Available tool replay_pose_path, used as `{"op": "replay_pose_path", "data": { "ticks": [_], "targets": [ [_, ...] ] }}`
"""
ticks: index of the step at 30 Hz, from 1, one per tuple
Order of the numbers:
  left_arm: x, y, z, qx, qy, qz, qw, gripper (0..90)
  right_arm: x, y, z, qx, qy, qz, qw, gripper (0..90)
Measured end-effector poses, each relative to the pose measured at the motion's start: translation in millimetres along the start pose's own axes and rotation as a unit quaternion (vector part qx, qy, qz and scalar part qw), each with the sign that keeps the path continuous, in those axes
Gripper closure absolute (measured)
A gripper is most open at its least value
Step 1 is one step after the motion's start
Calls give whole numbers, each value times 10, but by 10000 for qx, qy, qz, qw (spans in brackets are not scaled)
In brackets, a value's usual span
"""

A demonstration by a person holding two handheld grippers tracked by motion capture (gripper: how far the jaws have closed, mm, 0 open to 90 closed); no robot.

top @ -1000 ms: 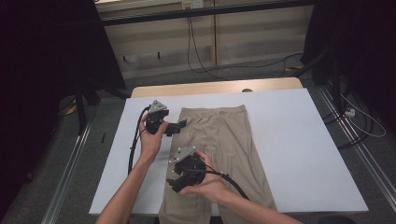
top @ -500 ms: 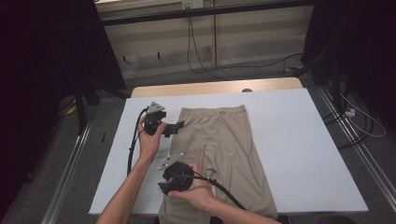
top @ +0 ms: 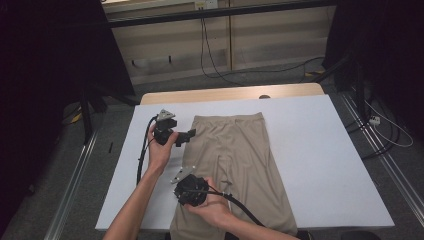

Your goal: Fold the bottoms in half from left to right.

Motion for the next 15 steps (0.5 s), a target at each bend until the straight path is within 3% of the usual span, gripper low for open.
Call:
{"op": "replay_pose_path", "data": {
  "ticks": [1,2,3,5,10,11,14,15],
  "targets": [
    [7,-1,28,-4,-3,16,10000,72,-6,7,7,72,-23,-4,10000,794],
    [7,-1,28,-4,-3,16,10000,77,-6,7,7,72,-23,-4,10000,794],
    [17,-19,78,40,-118,60,9999,86,-10,5,-7,174,-114,38,9998,891],
    [22,-46,113,-27,-105,42,9999,112,-11,-7,-32,424,-218,22,9989,900],
    [94,-107,226,-154,-68,105,9998,260,-24,-3,-23,456,-264,-108,9986,900],
    [182,-113,264,-297,26,174,9994,305,-29,-1,-25,492,-325,-125,9982,900],
    [291,-103,283,-350,73,307,9989,412,-45,9,-20,455,-356,-162,9982,900],
    [412,-84,297,-433,158,427,9980,450,-71,22,-5,385,-388,-183,9983,900]
  ]
}}
Point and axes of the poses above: each handheld gripper's, and its own axes: x roughly forward along the jaws, y roughly out of its underside, z roughly to its left, the point moved 7 cm from there along x, roughly forward along the jaws, and after that the axes turned 11 degrees about x, right-handed, at the moved point
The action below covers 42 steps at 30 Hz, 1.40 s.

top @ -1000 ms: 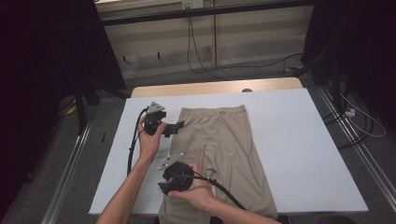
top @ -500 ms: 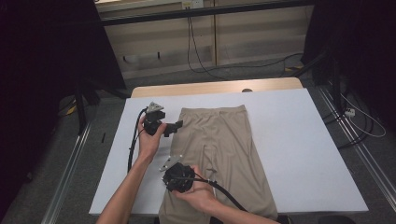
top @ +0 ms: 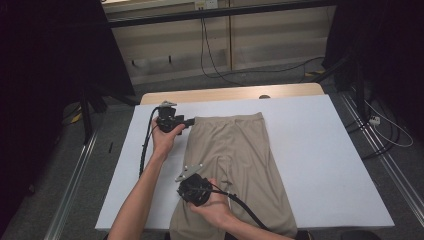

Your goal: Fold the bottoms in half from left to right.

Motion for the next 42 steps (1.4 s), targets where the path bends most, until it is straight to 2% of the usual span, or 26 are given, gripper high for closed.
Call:
{"op": "replay_pose_path", "data": {
  "ticks": [1,2,3,4,5,7,8,11,13,15,16,21,25,31,34,39,42],
  "targets": [
    [72,7,12,-44,28,87,9999,479,-12,7,6,1,-8,12,10000,900],
    [115,19,32,1,-24,217,9998,522,-29,14,11,-13,-45,-11,10000,900],
    [115,19,32,1,-24,217,9998,544,-29,14,11,-13,-45,-11,10000,900],
    [177,22,60,-126,1,277,9995,577,-66,25,17,-40,-94,-23,9999,900],
    [177,22,60,-126,1,277,9995,591,-66,25,17,-40,-94,-23,9999,900],
    [254,31,102,-303,26,297,9991,599,-96,29,11,-83,-87,-42,9999,900],
    [276,34,99,-323,54,295,9990,613,-97,25,11,-76,-117,-58,9999,900],
    [311,47,88,-339,59,330,9989,618,-93,19,5,-60,-148,-74,9998,900],
    [349,42,49,-277,48,314,9991,624,-78,23,8,-56,-144,-70,9999,900],
    [356,42,35,-245,37,314,9992,663,-71,27,7,-49,-147,-64,9999,900],
    [363,42,1,-225,159,315,9991,726,-64,33,6,-38,-164,-62,9998,900],
    [356,33,-21,-242,175,333,9990,833,-62,33,9,-34,-176,-96,9998,900],
    [292,-26,0,-476,190,167,9985,854,-101,-5,15,-20,-259,-220,9994,900],
    [187,-125,56,-590,133,-21,9982,856,-165,-92,53,-61,-346,-402,9986,900],
    [39,-189,144,-693,45,-160,9975,855,-215,-161,93,-91,-415,-522,9977,900],
    [-107,-175,208,-752,-55,-159,9970,855,-251,-226,147,-127,-502,-611,9968,900],
    [-227,-155,277,-774,-90,-151,9968,855,-271,-256,223,-181,-638,-636,9958,900]
  ]
}}
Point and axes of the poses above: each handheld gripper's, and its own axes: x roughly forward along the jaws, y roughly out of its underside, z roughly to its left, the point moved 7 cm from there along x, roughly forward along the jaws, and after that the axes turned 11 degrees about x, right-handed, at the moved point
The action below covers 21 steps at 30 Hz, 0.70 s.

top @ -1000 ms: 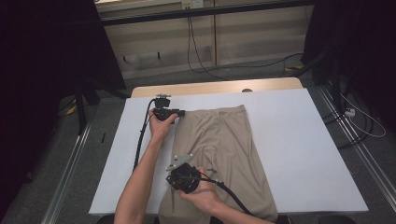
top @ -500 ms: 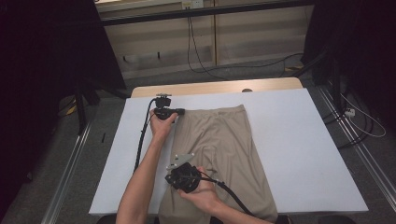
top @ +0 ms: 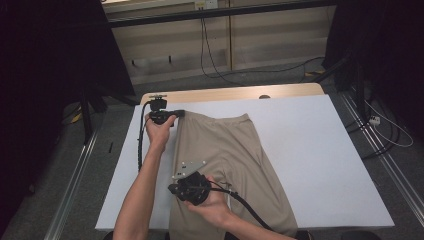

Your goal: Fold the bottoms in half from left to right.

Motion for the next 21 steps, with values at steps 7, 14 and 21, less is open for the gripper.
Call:
{"op": "replay_pose_path", "data": {
  "ticks": [7,14,21],
  "targets": [
    [-102,16,80,-80,-53,-17,10000,855,-10,-102,122,-16,-189,-111,9998,900],
    [-278,12,192,-188,-183,-102,9996,854,-28,-240,226,5,-371,-271,9989,900],
    [-489,-4,310,-279,-363,-161,9988,854,-47,-354,334,-52,-501,-393,9980,900]
  ]
}}
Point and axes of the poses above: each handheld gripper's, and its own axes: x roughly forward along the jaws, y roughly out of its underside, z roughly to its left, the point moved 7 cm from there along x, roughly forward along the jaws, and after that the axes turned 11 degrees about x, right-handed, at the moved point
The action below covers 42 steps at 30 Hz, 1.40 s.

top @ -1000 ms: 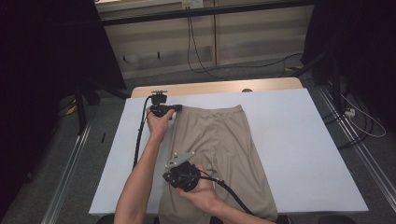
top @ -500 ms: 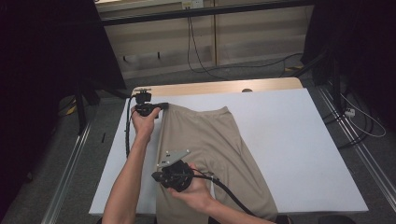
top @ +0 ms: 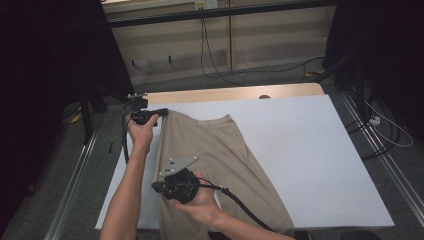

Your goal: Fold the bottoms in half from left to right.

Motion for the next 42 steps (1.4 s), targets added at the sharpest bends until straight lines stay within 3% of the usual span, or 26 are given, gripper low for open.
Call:
{"op": "replay_pose_path", "data": {
  "ticks": [6,11,18,24,33,42],
  "targets": [
    [-238,-26,148,72,-170,33,9998,854,22,-113,111,-57,-188,-125,9997,900],
    [-461,-73,294,-4,-415,25,9991,854,58,-244,240,-137,-325,-249,9991,900],
    [-459,-9,344,48,-471,73,9989,853,70,-258,239,-61,-382,-278,9989,900],
    [-336,-5,272,28,-454,88,9989,853,16,-162,173,-10,-289,-221,9993,900],
    [-124,-123,-29,274,-294,118,9991,852,-372,-116,9,133,-48,-419,9990,900],
    [65,-177,-236,386,-205,155,9989,852,-605,16,-190,205,152,-495,9984,900]
  ]
}}
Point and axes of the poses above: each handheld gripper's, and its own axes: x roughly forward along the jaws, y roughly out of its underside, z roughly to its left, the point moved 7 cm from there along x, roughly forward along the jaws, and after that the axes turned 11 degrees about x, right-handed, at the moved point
